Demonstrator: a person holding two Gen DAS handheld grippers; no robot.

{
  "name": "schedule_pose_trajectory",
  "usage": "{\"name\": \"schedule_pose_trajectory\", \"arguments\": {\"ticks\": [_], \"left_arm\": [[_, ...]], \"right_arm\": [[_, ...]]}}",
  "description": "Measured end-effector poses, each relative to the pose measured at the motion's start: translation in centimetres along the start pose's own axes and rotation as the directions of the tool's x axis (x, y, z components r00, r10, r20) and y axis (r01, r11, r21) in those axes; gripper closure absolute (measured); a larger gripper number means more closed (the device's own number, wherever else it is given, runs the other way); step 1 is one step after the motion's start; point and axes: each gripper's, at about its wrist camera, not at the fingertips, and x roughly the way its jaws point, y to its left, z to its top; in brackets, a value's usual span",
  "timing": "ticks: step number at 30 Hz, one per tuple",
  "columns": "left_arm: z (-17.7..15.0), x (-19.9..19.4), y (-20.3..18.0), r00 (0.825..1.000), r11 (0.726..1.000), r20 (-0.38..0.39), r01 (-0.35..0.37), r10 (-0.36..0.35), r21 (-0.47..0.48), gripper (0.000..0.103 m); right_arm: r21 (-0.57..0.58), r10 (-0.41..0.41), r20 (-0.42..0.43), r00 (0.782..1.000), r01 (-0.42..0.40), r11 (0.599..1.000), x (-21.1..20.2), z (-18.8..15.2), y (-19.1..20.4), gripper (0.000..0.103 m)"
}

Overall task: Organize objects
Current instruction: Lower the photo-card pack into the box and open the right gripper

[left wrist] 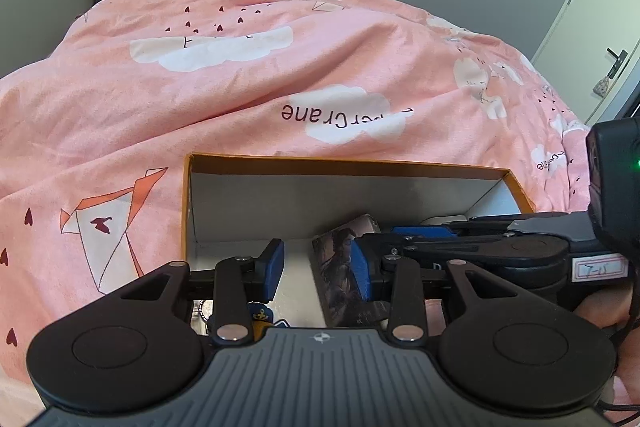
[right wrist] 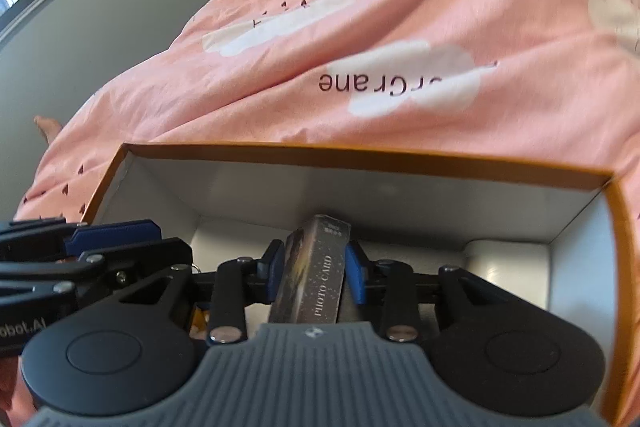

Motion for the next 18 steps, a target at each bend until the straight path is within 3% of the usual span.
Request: {"name": "schedule_pose_trajectory", "arguments": {"ticks": [1, 3, 6, 18], "left_arm": [[-0.1, -0.1, -0.1, 1.000, 1.000, 0.001, 0.001, -0.001, 0.001, 0.062], [-0.3, -0.3, -0.3, 1.000, 1.000, 0.003, 0.004, -0.004, 0.001, 0.062], [-0.6, -0.6, -0.5, 1.000, 1.000, 0.005, 0.008, -0.008, -0.001, 0.062], [-1.7, -1.2, -0.8, 1.000, 1.000, 0.005, -0.005, 0.005, 0.014, 0.062]], "right_arm": [[-0.011, 0.000, -0.002, 1.000, 0.000, 1.000, -0.3, -0.1, 0.0, 0.068], [-0.020, 0.005, -0.011, 1.000, -0.005, 1.000, -0.6, -0.3, -0.1, 0.081], [-0.029, 0.003, -0.030, 1.000, -0.004, 1.000, -0.8, -0.9, 0.0, 0.088], [-0.034, -0.003, -0.033, 0.999, 0.002, 0.999, -0.1, -1.7, 0.6, 0.095]]}}
